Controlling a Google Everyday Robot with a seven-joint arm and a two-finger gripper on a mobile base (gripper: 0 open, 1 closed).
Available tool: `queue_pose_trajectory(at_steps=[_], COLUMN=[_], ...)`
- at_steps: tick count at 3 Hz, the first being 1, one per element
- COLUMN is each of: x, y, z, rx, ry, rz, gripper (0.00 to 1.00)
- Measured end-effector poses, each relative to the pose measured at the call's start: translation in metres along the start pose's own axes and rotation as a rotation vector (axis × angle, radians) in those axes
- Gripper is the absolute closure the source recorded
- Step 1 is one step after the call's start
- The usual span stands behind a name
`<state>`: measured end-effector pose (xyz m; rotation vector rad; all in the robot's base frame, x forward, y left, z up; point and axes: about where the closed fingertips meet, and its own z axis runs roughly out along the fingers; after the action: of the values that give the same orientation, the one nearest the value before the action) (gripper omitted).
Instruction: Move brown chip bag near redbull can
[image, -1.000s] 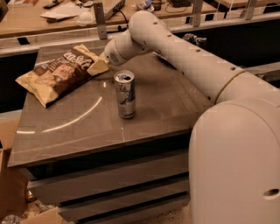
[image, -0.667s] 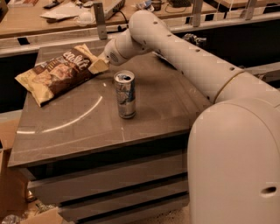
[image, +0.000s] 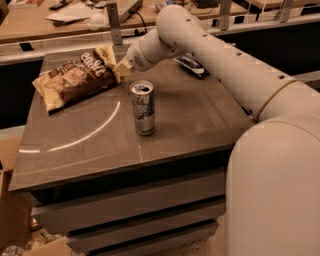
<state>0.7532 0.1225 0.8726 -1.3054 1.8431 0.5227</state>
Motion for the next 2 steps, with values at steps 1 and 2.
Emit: queue_pose_trajectory(at_steps=[1, 2], x=[0.014, 0.030], y=[-0.005, -0.006], z=[-0.032, -0.058], rx=[0.017, -0.036], ry=[0.031, 0.037], rz=[0.004, 0.008], gripper=[1.00, 1.00])
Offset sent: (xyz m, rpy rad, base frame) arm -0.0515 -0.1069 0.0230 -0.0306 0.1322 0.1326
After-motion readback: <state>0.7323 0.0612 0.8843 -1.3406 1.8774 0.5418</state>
